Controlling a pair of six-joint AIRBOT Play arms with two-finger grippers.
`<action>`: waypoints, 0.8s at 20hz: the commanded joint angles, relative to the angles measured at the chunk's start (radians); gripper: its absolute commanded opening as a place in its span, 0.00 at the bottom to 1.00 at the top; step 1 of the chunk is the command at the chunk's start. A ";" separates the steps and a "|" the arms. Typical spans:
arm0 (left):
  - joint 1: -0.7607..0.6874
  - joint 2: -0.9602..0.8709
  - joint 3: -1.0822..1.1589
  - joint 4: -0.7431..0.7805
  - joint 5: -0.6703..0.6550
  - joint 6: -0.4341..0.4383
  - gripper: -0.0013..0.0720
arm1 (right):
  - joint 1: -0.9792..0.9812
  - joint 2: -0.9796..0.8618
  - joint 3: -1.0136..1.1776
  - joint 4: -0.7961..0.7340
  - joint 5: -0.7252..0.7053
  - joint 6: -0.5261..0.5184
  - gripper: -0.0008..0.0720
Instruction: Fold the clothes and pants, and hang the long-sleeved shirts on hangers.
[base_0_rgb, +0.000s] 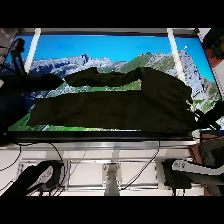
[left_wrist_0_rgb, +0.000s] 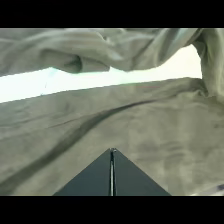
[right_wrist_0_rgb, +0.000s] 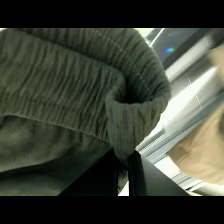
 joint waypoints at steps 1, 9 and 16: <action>-0.062 -0.059 0.000 0.020 0.052 0.000 0.03 | -0.038 0.013 0.015 -0.026 -0.021 0.008 0.07; -0.062 -0.332 0.000 -0.061 0.344 -0.128 0.62 | -0.037 0.013 0.338 0.045 0.032 -0.054 0.54; -0.025 -0.534 0.000 -0.323 0.478 -0.068 0.76 | -0.018 0.011 0.415 0.751 -0.098 -0.211 0.55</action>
